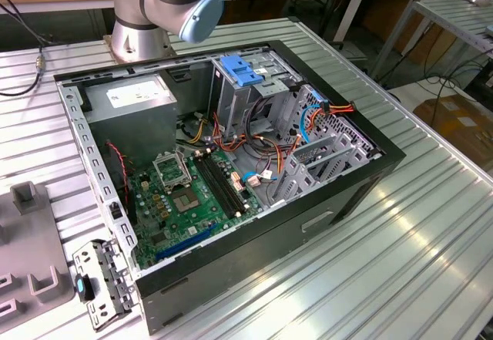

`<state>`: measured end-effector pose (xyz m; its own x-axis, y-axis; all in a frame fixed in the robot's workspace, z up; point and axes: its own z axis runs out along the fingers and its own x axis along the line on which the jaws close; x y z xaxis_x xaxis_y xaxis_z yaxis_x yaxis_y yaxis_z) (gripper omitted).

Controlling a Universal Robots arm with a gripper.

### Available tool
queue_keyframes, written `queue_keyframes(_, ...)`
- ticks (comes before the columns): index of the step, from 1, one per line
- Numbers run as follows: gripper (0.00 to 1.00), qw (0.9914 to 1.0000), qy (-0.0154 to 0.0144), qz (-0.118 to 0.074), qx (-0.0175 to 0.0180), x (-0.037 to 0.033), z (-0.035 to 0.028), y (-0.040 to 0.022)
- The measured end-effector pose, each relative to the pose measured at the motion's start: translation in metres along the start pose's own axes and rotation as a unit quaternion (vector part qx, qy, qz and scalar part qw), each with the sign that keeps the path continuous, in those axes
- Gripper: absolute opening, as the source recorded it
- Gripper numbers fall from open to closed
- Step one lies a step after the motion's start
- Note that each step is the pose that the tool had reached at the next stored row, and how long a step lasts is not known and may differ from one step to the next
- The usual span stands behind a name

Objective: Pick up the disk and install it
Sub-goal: 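Pick up the disk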

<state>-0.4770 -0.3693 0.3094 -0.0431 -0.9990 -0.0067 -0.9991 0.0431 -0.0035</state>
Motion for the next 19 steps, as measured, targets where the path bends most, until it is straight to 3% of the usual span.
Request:
queue_keyframes(4,0.54,1.00000,0.0000,-0.002,0.0019,0.0001,0.0138,0.0001)
queue_keyframes(13,0.54,0.99996,-0.0004,-0.002,0.0088,0.0001,0.0150,0.0000)
queue_keyframes(19,0.54,0.99996,-0.0004,-0.002,0.0091,0.0000,0.0137,0.0005)
